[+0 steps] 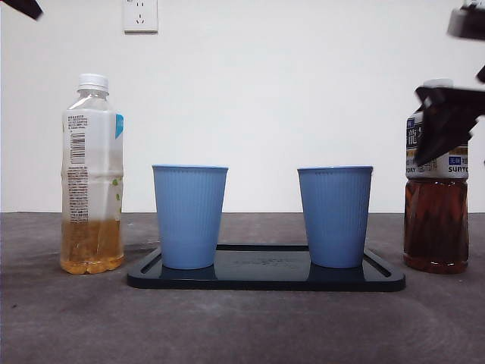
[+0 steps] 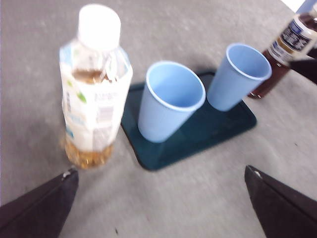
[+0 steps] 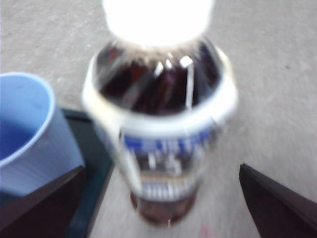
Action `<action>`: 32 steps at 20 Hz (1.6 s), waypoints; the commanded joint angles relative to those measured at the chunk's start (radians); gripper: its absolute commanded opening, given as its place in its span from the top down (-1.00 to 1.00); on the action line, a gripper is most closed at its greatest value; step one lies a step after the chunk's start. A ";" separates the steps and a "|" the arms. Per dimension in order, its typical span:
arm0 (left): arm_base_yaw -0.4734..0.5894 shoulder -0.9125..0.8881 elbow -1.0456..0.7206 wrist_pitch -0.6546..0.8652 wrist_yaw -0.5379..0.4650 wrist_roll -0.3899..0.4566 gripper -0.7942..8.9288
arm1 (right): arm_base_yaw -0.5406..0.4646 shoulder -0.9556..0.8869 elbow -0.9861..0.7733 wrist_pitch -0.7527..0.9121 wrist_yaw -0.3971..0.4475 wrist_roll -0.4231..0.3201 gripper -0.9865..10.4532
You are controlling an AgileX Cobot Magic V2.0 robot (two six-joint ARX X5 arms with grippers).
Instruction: Pour the drink into the cup
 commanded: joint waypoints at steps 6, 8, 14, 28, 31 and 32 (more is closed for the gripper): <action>-0.004 0.116 -0.172 0.273 -0.094 -0.006 -0.54 | 0.006 -0.329 0.014 -0.346 -0.053 0.078 -0.04; -0.015 0.158 -0.227 0.391 -0.097 -0.035 -0.54 | 0.010 -0.421 0.014 -0.412 -0.093 0.105 -0.04; -0.096 0.333 -0.276 0.661 -0.185 -0.055 -0.53 | 0.063 -0.552 0.024 -0.549 -0.240 0.156 -0.04; -0.120 0.695 -0.276 1.111 -0.309 -0.048 -0.51 | 0.117 -0.552 0.083 -0.601 -0.388 0.155 -0.03; -0.120 0.734 -0.276 1.157 -0.317 -0.048 -0.25 | 0.117 -0.552 0.083 -0.601 -0.388 0.149 -0.03; -0.120 0.740 -0.276 1.162 -0.317 -0.048 -0.05 | 0.117 -0.552 0.083 -0.601 -0.388 0.148 -0.03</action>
